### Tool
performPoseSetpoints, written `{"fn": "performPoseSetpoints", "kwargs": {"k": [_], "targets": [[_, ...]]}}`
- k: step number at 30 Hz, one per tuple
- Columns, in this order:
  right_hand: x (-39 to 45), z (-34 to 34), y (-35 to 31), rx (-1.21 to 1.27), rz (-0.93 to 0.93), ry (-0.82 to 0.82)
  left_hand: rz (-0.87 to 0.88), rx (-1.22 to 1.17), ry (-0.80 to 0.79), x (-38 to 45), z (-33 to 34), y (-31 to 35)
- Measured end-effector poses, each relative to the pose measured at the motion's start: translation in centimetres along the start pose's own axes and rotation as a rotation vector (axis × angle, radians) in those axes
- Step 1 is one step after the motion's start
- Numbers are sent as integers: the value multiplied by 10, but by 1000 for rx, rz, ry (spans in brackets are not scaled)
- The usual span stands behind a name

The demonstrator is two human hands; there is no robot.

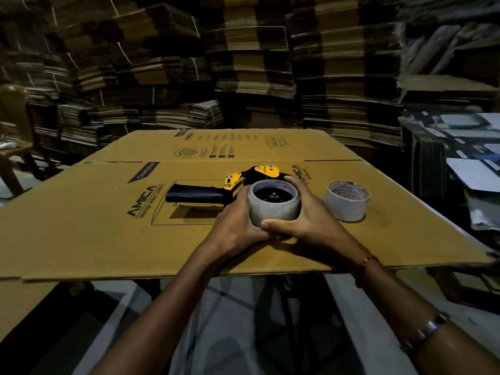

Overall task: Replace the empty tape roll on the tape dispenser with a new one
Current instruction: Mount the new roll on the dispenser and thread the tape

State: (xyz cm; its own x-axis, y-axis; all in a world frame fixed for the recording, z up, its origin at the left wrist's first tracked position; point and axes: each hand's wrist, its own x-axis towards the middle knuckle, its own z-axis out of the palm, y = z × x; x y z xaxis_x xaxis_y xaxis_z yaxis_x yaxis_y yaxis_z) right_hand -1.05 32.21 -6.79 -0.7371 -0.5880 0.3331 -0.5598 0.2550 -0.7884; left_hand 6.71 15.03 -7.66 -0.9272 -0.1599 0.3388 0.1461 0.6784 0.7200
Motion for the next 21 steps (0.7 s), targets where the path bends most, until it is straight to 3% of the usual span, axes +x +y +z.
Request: {"fn": "performPoseSetpoints", "kwargs": {"k": [21], "targets": [[0,1,1,-114,-38,4,-21,-55,-110,4,-6,-10]]}}
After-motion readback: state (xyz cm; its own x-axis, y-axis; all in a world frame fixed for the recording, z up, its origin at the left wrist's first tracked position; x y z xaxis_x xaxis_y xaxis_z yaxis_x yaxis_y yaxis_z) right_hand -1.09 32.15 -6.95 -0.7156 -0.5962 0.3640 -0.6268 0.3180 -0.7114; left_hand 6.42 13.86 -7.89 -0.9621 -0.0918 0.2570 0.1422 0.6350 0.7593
